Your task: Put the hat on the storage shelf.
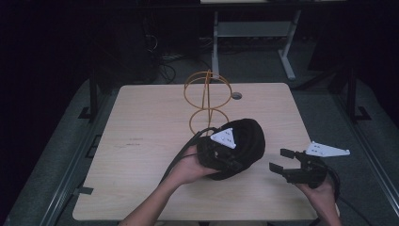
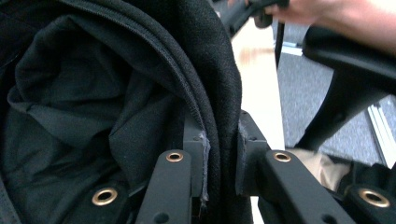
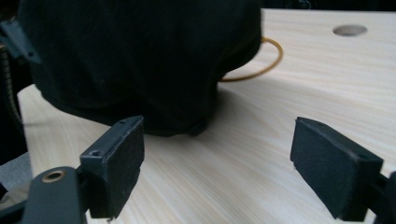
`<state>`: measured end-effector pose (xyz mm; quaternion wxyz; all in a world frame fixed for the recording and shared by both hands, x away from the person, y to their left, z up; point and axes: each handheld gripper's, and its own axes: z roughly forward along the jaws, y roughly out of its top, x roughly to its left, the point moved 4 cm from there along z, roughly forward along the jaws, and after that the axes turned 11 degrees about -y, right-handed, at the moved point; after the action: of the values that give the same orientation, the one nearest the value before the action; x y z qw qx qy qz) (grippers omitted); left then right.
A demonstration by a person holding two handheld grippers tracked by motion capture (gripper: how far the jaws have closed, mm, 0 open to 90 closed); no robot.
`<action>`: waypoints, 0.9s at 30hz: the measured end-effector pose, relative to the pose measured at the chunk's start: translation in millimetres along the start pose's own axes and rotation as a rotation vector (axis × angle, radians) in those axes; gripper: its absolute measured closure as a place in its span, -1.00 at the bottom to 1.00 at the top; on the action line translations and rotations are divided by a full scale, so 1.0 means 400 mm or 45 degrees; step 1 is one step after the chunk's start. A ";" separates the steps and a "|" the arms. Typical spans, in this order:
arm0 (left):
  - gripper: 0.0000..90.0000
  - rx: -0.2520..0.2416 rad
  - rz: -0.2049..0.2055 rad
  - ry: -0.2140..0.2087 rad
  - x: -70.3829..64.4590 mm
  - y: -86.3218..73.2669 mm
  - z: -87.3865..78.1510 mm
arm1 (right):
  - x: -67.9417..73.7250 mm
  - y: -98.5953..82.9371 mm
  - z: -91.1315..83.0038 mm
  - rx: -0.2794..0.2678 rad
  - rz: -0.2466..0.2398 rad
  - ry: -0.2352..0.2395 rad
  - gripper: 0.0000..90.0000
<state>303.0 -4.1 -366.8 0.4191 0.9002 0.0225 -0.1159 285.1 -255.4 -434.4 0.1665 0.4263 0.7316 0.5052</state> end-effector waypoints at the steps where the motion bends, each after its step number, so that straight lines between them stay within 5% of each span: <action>1: 0.73 -0.015 0.004 -0.004 -0.002 0.007 -0.002 | 0.006 0.004 -0.002 -0.013 -0.006 0.007 -0.63; 6: 0.73 -0.036 0.028 -0.029 -0.009 0.043 0.002 | 0.031 0.027 -0.010 -0.088 -0.027 0.047 -0.64; 13: 0.73 -0.066 0.070 -0.137 -0.033 0.079 0.026 | 0.031 0.041 -0.018 -0.157 -0.014 0.015 -0.65; 17: 0.73 -0.065 0.102 -0.176 -0.047 0.093 0.041 | 0.034 0.041 -0.020 -0.172 -0.054 0.018 -0.06; 20: 0.72 -0.083 0.108 -0.169 -0.045 0.098 0.038 | 0.050 0.048 -0.027 -0.218 -0.113 0.014 0.56; 22: 0.71 -0.111 0.116 -0.142 -0.043 0.099 0.030 | 0.054 0.054 -0.030 -0.250 -0.092 0.020 0.85; 27: 0.68 -0.159 0.104 -0.114 -0.042 0.093 0.014 | 0.063 0.071 -0.037 -0.300 -0.070 -0.002 0.91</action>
<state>290.8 -31.3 -338.6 0.4795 0.8664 -0.0259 -0.1371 273.6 -240.7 -398.1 0.2299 0.3841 0.6783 0.5827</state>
